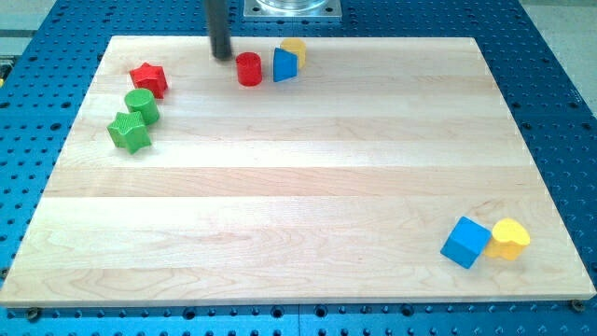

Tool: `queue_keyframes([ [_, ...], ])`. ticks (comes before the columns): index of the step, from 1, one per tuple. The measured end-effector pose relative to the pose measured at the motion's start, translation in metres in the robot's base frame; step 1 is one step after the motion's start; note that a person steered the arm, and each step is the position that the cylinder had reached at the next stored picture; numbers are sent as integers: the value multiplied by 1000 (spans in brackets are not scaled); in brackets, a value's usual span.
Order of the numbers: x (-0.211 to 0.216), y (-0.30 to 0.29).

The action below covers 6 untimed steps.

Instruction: Push the red star into the red circle

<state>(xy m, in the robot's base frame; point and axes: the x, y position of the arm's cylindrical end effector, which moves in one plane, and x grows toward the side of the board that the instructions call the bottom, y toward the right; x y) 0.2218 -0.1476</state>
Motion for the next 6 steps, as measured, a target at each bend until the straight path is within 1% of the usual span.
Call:
queue_keyframes([
  [1, 10, -88],
  [2, 58, -145],
  [3, 87, -79],
  [4, 86, 19],
  [5, 99, -11],
  [6, 120, 51],
])
